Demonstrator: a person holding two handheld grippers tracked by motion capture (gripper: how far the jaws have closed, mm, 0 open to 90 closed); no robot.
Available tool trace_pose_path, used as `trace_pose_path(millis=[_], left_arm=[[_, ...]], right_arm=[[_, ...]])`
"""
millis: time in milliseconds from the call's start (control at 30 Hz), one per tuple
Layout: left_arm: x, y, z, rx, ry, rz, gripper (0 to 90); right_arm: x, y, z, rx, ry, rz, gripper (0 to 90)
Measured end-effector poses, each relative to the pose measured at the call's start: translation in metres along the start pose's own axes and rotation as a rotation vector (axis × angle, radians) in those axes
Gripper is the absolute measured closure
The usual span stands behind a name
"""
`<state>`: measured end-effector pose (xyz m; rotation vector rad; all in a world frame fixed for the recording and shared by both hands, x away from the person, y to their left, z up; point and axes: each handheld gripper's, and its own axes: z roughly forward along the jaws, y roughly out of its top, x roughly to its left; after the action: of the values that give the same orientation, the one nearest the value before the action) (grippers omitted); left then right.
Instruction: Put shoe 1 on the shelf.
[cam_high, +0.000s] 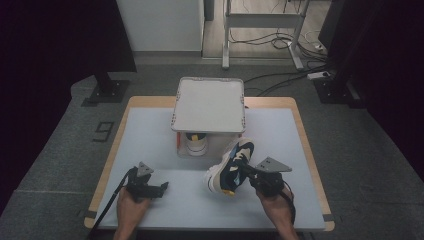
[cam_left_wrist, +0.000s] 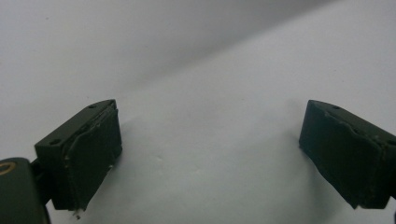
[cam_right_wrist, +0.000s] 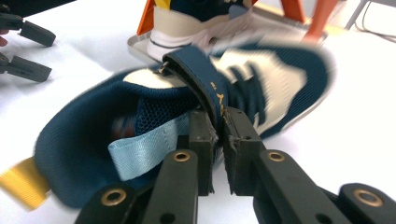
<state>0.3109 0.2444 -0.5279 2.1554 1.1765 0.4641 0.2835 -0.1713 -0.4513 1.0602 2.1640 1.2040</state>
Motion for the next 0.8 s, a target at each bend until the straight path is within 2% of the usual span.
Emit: trace_pose_path(millis=[33, 67, 100, 133, 233, 333, 367, 400, 467, 500, 533, 633, 700, 800], left_arm=[[0.000, 0.000, 0.000, 0.000, 0.000, 0.000, 5.6], [0.000, 0.000, 0.000, 0.000, 0.000, 0.000, 5.5], [0.000, 0.000, 0.000, -0.001, 0.000, -0.001, 5.6], [0.000, 0.000, 0.000, -0.001, -0.001, -0.002, 5.5], [0.000, 0.000, 0.000, -0.001, 0.000, 0.000, 5.6], [0.000, 0.000, 0.000, -0.002, 0.000, 0.000, 5.6], [0.000, 0.000, 0.000, -0.002, 0.000, 0.000, 5.7], [0.000, 0.000, 0.000, -0.002, 0.000, 0.000, 5.6], [0.000, 0.000, 0.000, -0.002, 0.000, 0.001, 5.7], [0.000, 0.000, 0.000, -0.002, 0.000, 0.001, 5.7], [0.000, 0.000, 0.000, -0.002, 0.001, 0.001, 5.7], [0.000, 0.000, 0.000, -0.002, 0.001, 0.001, 5.7], [0.000, 0.000, 0.000, -0.002, 0.001, 0.001, 5.7], [0.000, 0.000, 0.000, -0.003, 0.002, 0.002, 5.8]], right_arm=[[-0.001, 0.003, -0.003, 0.007, 0.003, -0.007, 83.0], [-0.003, 0.006, -0.005, 0.004, 0.022, -0.006, 88.2], [-0.005, 0.009, -0.006, -0.009, 0.055, 0.007, 88.4], [-0.006, 0.012, -0.007, -0.011, 0.068, 0.017, 87.2], [-0.004, 0.014, 0.000, 0.028, 0.052, -0.012, 76.1], [0.002, 0.008, 0.005, 0.035, 0.074, 0.005, 62.5], [0.005, 0.005, 0.003, 0.017, 0.057, 0.008, 54.0], [0.005, 0.004, 0.001, 0.012, 0.063, 0.014, 45.0], [0.008, 0.000, -0.005, 0.002, 0.105, 0.055, 37.9], [0.011, -0.002, -0.009, -0.006, 0.113, 0.059, 34.0], [0.015, -0.003, -0.012, 0.001, 0.130, 0.055, 33.1], [0.029, -0.008, -0.018, 0.018, 0.221, 0.051, 33.3], [0.039, -0.009, -0.019, 0.017, 0.253, 0.048, 35.3], [0.052, -0.008, -0.015, 0.012, 0.281, 0.027, 43.0]])
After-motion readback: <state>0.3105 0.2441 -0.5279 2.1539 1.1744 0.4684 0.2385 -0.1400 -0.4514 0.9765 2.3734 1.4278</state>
